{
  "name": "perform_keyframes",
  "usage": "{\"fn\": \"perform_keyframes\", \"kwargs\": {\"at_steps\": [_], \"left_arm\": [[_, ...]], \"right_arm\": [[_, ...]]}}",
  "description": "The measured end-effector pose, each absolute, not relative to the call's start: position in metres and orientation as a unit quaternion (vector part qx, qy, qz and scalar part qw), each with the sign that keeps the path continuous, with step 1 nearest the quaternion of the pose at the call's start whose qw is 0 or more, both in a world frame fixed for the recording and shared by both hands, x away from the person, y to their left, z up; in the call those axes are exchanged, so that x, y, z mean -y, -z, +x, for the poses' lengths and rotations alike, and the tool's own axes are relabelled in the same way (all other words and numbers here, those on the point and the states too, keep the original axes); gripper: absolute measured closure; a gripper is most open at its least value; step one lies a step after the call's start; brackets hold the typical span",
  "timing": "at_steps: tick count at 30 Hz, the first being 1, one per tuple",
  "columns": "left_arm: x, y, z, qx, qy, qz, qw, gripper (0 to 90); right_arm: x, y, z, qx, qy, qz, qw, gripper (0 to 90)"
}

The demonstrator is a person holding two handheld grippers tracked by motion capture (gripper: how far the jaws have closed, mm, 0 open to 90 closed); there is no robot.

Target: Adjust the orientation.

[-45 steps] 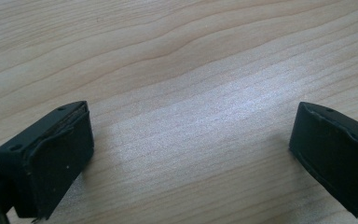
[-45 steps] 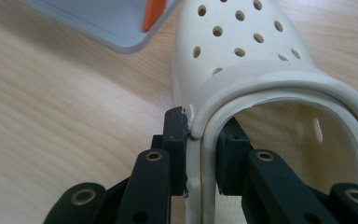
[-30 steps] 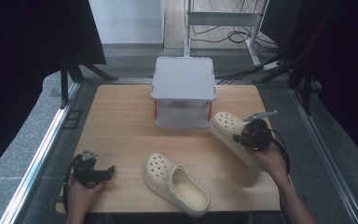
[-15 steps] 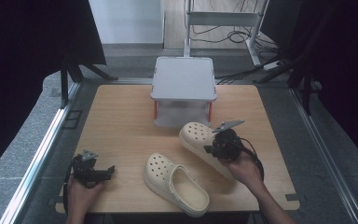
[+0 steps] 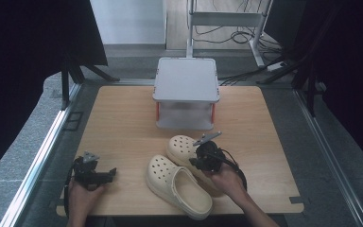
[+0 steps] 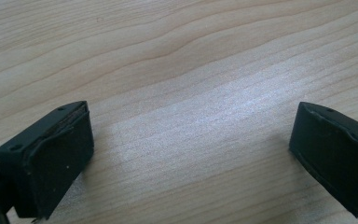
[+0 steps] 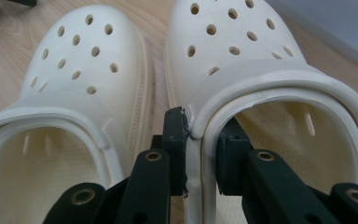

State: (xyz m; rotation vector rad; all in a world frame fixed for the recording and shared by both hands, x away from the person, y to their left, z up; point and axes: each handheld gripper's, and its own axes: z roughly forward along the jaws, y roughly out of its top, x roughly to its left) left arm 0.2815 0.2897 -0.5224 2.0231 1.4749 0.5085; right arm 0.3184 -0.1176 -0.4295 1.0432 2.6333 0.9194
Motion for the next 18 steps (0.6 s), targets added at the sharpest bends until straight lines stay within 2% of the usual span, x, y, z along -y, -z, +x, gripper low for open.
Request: {"fn": "perform_keyframes", "kwargs": {"at_steps": [13, 15, 18], "left_arm": [[-0.290, 0.522, 0.281, -0.552, -0.191, 0.758, 0.289, 0.0], [-0.290, 0.522, 0.281, -0.552, -0.191, 0.758, 0.289, 0.0], [-0.290, 0.522, 0.281, -0.552, -0.190, 0.758, 0.290, 0.0]], "right_arm": [[0.112, 0.438, 0.315, -0.884, -0.313, 0.345, 0.040, 74.7], [0.115, 0.440, 0.318, -0.881, -0.321, 0.346, 0.021, 68.0], [0.120, 0.435, 0.319, -0.887, -0.318, 0.332, 0.040, 53.9]]}}
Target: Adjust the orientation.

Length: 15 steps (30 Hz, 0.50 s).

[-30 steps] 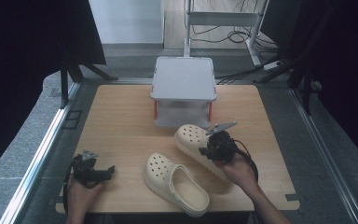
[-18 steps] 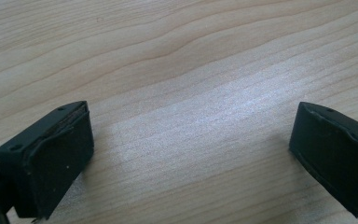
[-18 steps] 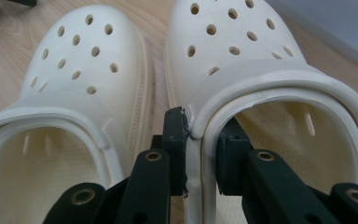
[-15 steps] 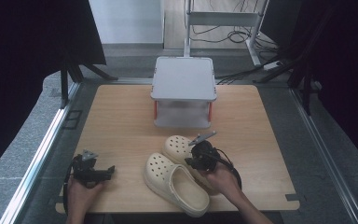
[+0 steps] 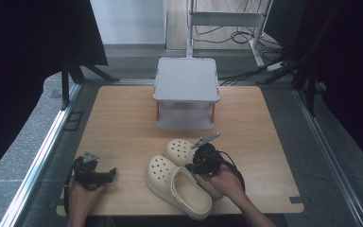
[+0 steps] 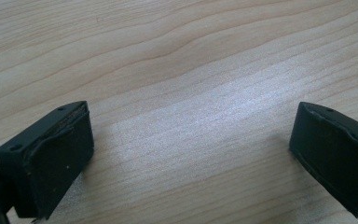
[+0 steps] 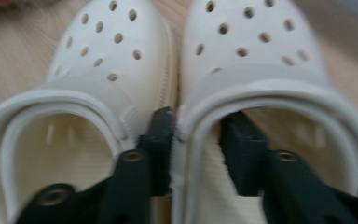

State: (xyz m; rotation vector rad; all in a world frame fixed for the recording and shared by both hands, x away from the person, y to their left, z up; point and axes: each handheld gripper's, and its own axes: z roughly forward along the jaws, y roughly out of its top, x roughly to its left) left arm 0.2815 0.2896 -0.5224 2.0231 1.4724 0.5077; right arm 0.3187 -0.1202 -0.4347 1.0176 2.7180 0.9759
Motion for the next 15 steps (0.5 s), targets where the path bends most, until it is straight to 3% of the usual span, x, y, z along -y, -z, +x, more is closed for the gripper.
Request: {"fn": "perform_keyframes", "kwargs": {"at_steps": [3, 15], "left_arm": [[-0.289, 0.522, 0.281, -0.552, -0.190, 0.758, 0.290, 0.0], [-0.289, 0.522, 0.281, -0.552, -0.190, 0.758, 0.290, 0.0]], "right_arm": [[0.129, 0.427, 0.318, -0.890, -0.323, 0.317, 0.046, 43.3], [0.153, 0.416, 0.309, -0.901, -0.329, 0.278, 0.045, 17.3]]}}
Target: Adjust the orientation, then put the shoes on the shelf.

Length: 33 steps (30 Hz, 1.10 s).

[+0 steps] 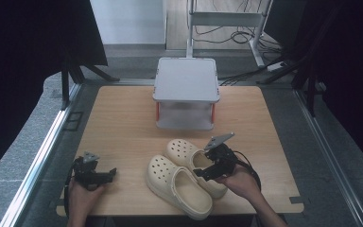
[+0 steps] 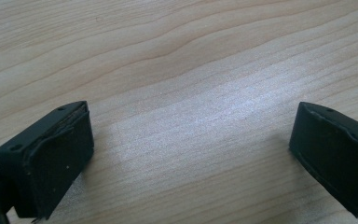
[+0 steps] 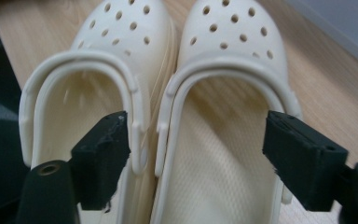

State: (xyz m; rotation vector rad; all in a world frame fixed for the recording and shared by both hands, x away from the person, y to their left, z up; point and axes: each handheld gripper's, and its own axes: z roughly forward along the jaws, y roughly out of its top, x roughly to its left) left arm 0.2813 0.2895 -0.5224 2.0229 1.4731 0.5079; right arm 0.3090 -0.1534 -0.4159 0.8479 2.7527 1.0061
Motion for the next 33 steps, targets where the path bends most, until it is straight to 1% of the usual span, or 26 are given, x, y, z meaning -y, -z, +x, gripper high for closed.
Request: {"fn": "perform_keyframes", "kwargs": {"at_steps": [3, 5, 9, 11, 19, 21, 23, 25, 27, 29, 31, 33], "left_arm": [[-0.289, 0.522, 0.281, -0.552, -0.191, 0.758, 0.290, 0.0], [-0.289, 0.522, 0.281, -0.552, -0.190, 0.758, 0.290, 0.0], [-0.289, 0.522, 0.281, -0.553, -0.190, 0.758, 0.290, 0.0], [-0.289, 0.522, 0.281, -0.552, -0.191, 0.758, 0.290, 0.0], [-0.289, 0.523, 0.281, -0.553, -0.191, 0.757, 0.291, 0.0], [-0.289, 0.523, 0.281, -0.554, -0.190, 0.757, 0.291, 0.0], [-0.289, 0.523, 0.281, -0.553, -0.190, 0.757, 0.291, 0.0], [-0.289, 0.523, 0.281, -0.553, -0.190, 0.757, 0.291, 0.0], [-0.289, 0.523, 0.281, -0.553, -0.191, 0.757, 0.291, 0.0], [-0.289, 0.523, 0.281, -0.553, -0.191, 0.757, 0.291, 0.0], [-0.289, 0.523, 0.281, -0.553, -0.191, 0.757, 0.291, 0.0], [-0.289, 0.523, 0.281, -0.553, -0.191, 0.757, 0.291, 0.0]], "right_arm": [[0.154, 0.420, 0.306, -0.904, -0.327, 0.272, 0.045, 13.3], [0.152, 0.424, 0.304, -0.905, -0.331, 0.266, 0.039, 12.3], [0.145, 0.432, 0.300, -0.911, -0.325, 0.251, 0.033, 3.3], [0.139, 0.436, 0.299, -0.915, -0.318, 0.245, 0.035, 0.1], [0.116, 0.452, 0.300, -0.928, -0.295, 0.225, 0.028, 0.4], [0.112, 0.456, 0.302, -0.928, -0.295, 0.226, 0.027, 1.8], [0.108, 0.460, 0.303, -0.925, -0.300, 0.233, 0.025, 8.4], [0.105, 0.463, 0.304, -0.923, -0.300, 0.240, 0.029, 12.9], [0.103, 0.465, 0.306, -0.920, -0.303, 0.247, 0.027, 14.0], [0.101, 0.465, 0.306, -0.922, -0.300, 0.243, 0.038, 17.4], [0.099, 0.463, 0.306, -0.920, -0.302, 0.245, 0.043, 24.8], [0.097, 0.460, 0.306, -0.921, -0.298, 0.245, 0.058, 35.0]]}}
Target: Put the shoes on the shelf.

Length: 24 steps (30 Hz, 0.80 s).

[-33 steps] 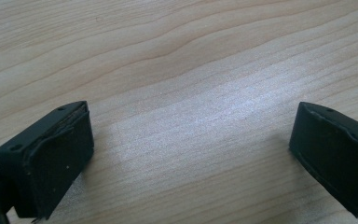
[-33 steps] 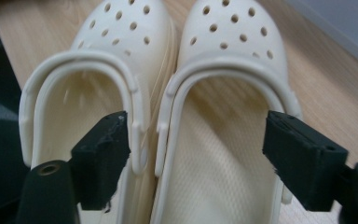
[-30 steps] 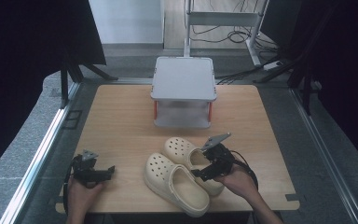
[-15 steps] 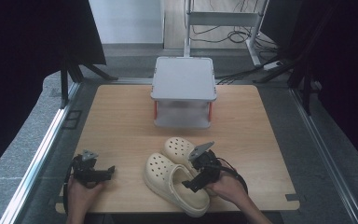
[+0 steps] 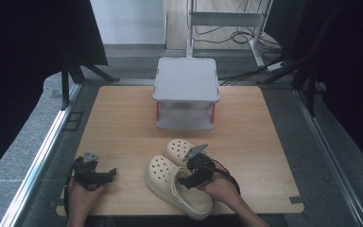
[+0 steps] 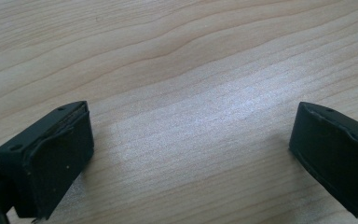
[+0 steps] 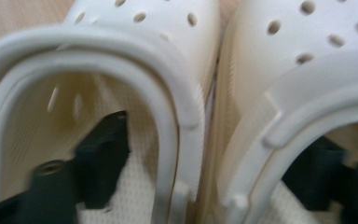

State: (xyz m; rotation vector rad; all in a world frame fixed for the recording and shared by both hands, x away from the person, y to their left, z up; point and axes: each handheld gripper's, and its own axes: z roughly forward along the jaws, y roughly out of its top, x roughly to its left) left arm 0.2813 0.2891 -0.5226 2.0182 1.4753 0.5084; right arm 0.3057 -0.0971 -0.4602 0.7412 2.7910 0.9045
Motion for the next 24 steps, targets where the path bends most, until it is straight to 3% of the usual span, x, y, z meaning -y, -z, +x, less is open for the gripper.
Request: {"fn": "perform_keyframes", "kwargs": {"at_steps": [8, 24], "left_arm": [[-0.289, 0.522, 0.281, -0.553, -0.190, 0.758, 0.290, 0.0], [-0.289, 0.522, 0.281, -0.552, -0.191, 0.758, 0.290, 0.0]], "right_arm": [[0.091, 0.456, 0.309, -0.923, -0.276, 0.260, 0.061, 60.3], [0.097, 0.437, 0.310, -0.920, -0.280, 0.273, 0.017, 64.7]]}}
